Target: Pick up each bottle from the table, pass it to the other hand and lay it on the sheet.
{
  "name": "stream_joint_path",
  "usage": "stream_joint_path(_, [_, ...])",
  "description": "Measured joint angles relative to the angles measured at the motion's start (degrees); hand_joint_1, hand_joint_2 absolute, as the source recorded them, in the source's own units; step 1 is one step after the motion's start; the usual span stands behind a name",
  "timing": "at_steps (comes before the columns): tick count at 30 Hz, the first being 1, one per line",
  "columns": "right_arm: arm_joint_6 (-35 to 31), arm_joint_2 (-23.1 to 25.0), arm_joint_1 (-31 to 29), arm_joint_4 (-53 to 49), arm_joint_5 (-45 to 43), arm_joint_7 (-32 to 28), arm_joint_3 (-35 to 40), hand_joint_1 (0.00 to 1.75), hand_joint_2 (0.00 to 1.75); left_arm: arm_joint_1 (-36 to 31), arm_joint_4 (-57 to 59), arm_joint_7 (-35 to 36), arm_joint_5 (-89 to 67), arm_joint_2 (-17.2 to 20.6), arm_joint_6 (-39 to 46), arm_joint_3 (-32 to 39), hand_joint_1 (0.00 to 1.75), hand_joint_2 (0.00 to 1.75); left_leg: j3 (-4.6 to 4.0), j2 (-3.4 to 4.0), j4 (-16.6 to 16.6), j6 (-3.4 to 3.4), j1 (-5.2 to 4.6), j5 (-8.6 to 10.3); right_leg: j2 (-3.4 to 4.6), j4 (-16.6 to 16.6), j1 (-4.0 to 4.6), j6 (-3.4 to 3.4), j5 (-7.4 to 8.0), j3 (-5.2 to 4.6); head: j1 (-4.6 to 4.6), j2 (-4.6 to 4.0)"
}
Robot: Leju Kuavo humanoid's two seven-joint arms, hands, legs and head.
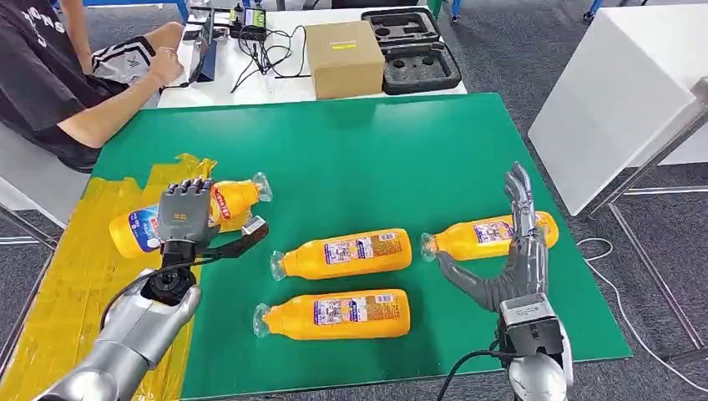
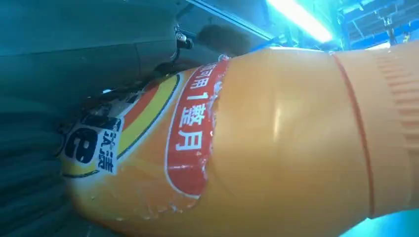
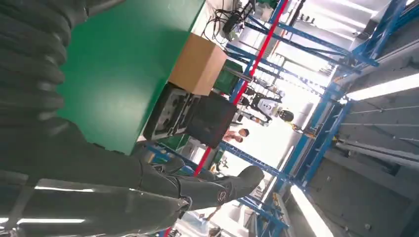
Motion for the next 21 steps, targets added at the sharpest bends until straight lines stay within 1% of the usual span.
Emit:
stream_joint_path(10, [1.29,0.55,-0.06,0.00,0.55,1.14,-0.13,0.00,1.75,-0.12,0.65,-1.64,0.00,-0.07,-3.65,0.41,1.75,1.75,0.00,0.02,0.00,0.00,0.01,0.00,0.01,0.01,0.01,0.00,0.00,-0.01,0.00,0.00])
stream_joint_path(19, [2.36,1.57,-0.09,0.00,1.16,1.18,-0.37,0.00,1.75,0.54,1.46,-2.10,0.00,-0.81,-8.96,3.30,1.75,1.75,0.00,0.02,0.00,0.00,0.01,0.00,0.00,0.01,0.01,0.00,0.00,-0.01,-0.02,0.00])
stream_joint_path(20, [2.40,1.64,-0.09,0.00,1.18,1.20,-0.39,0.00,1.75,0.52,1.71,-2.19,0.00,-0.90,-9.40,3.48,1.64,1.75,0.00,0.02,0.00,0.00,0.01,0.00,0.00,0.01,0.01,0.00,0.00,-0.01,0.00,0.00])
stream_joint_path(21, [2.47,1.68,-0.11,0.02,1.18,1.20,-0.42,0.00,1.75,0.53,1.95,-2.27,0.00,-1.01,-9.84,3.72,1.26,1.75,0.00,0.01,0.00,0.00,0.01,0.00,0.00,0.01,0.01,0.00,0.00,-0.01,0.00,0.00])
